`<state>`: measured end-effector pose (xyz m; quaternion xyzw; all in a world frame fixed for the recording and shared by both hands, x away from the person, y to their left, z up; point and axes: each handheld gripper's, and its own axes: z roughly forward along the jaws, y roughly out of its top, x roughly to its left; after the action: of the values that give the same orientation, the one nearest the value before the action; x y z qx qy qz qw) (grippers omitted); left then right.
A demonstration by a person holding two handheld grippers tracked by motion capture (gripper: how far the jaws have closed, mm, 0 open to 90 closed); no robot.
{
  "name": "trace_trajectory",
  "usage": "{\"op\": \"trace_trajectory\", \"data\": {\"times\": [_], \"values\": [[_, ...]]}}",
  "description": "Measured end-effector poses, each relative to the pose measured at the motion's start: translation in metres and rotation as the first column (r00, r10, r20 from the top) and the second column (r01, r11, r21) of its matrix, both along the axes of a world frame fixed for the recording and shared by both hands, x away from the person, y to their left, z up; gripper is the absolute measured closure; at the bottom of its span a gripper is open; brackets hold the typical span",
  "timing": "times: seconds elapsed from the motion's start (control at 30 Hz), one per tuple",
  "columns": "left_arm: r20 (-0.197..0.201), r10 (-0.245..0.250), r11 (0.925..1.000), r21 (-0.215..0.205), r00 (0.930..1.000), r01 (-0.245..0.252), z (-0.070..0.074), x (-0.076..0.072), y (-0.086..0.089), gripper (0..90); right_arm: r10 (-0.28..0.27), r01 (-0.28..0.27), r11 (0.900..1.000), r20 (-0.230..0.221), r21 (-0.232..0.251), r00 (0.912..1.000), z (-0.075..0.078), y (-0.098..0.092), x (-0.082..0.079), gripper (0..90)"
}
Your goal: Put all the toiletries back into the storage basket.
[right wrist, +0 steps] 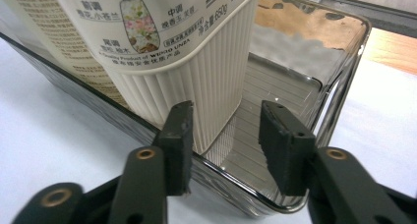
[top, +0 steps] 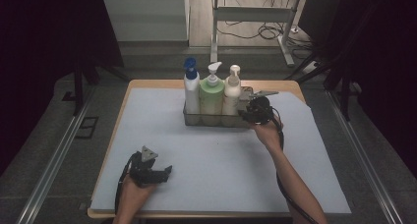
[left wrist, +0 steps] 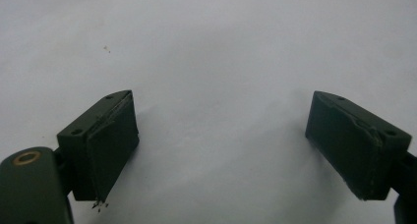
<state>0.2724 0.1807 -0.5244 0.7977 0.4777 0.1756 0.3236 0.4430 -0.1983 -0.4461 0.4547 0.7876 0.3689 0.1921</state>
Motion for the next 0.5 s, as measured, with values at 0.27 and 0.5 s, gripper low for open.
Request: {"op": "trace_trajectory", "data": {"times": [0.27,0.5], "values": [[0.000,0.000,1.0000,0.000,1.0000,0.000,0.0000,0.0000,0.0000,12.1,0.005,-0.005,0.999,0.009,-0.032,0.9999,-0.0005,-0.0038,-0.0035,41.9],[0.000,0.000,1.0000,0.000,1.0000,0.000,0.0000,0.0000,0.0000,12.0,0.002,-0.001,1.000,0.016,-0.020,0.9999,0.0010,-0.0086,-0.0062,37.1]]}}
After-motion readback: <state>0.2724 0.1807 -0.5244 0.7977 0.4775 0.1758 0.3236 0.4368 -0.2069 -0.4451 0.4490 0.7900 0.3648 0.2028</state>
